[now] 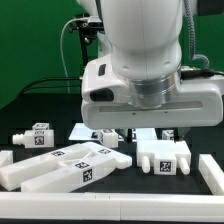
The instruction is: Assemble chair
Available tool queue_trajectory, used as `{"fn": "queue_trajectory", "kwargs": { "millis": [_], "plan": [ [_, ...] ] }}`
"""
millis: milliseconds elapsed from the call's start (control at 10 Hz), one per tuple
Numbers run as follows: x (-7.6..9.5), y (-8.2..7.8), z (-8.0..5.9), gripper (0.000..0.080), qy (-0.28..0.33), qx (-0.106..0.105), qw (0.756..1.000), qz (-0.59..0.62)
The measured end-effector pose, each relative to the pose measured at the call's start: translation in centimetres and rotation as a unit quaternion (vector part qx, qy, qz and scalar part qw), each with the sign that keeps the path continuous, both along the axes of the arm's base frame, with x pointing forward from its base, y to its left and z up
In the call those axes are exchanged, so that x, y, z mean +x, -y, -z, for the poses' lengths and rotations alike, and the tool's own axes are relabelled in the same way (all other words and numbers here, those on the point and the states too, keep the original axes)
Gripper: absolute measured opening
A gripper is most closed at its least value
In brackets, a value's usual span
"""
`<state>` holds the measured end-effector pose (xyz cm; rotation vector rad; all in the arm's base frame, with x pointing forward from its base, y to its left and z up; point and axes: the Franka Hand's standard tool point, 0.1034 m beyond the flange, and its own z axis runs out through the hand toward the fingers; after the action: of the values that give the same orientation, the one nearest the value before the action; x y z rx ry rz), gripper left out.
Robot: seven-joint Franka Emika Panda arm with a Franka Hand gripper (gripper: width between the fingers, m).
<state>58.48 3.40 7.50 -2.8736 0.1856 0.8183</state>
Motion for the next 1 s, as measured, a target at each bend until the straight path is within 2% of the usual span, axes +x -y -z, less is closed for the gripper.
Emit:
{"fn": "queue_trajectory", "kwargs": {
  "millis": [100, 200, 300, 400, 500, 800, 1000],
  "plan": [
    [-1.0, 0.1, 0.2, 0.0649, -0.046, 0.007, 0.999, -0.004],
    [-0.8, 0.1, 0.6, 0.0649, -0.068, 0.010, 0.998, -0.007],
    [-1.5, 0.6, 1.3, 0.0649, -0.115, 0.015, 0.993, -0.010],
    [-1.3, 1.2, 2.7, 0.0649, -0.137, 0.017, 0.990, -0.010],
    [-1.2, 1.5, 3.6, 0.0649, -0.146, 0.019, 0.989, -0.009],
    [-1.2, 1.5, 3.7, 0.0649, -0.144, 0.019, 0.989, -0.009],
    [-2.2, 1.5, 5.5, 0.0649, -0.175, 0.009, 0.985, 0.009]
  ]
}}
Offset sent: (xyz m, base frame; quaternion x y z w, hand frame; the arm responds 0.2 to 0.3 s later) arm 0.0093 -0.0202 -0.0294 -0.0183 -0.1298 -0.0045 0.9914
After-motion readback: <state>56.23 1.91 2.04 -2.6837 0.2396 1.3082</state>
